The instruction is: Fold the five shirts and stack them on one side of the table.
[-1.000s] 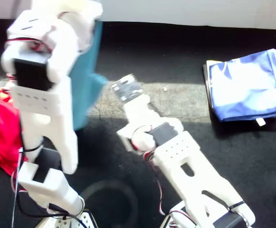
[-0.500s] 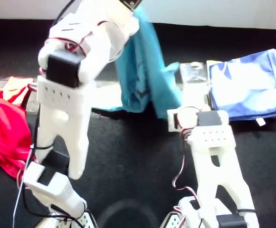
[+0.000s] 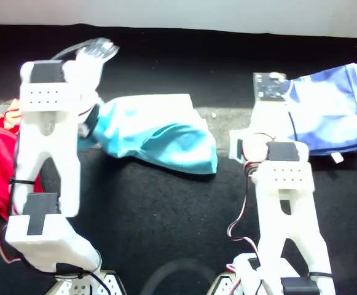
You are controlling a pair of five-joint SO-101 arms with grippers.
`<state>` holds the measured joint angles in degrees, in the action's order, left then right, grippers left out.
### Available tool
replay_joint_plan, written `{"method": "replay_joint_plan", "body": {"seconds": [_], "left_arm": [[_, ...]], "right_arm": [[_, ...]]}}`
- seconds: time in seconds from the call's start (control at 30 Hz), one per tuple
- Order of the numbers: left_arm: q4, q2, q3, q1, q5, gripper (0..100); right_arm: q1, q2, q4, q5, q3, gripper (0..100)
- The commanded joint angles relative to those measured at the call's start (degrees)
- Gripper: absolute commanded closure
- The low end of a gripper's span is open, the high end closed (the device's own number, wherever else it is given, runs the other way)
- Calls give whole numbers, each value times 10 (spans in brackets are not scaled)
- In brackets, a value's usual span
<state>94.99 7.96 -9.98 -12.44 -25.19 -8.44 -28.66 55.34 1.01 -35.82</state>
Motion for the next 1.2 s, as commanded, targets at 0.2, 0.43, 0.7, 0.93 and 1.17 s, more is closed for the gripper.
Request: {"method": "replay_joint_plan", "body": {"seconds": [0.2, 0.43, 0.7, 0.93, 1.17], "left_arm": [[-112, -22, 163, -77, -5, 991], [-120, -22, 164, -79, -5, 991], [-120, -26, 164, -79, -5, 991], [-120, -26, 163, -79, -5, 991], [-135, -23, 163, -80, -5, 991]], "right_arm": [[-119, 108, -76, -2, 58, 807], [-130, 218, -45, -2, 120, 807], [-130, 298, -45, -2, 206, 816], [-130, 309, -44, -2, 232, 990], [-119, 310, 15, -2, 265, 992]]}}
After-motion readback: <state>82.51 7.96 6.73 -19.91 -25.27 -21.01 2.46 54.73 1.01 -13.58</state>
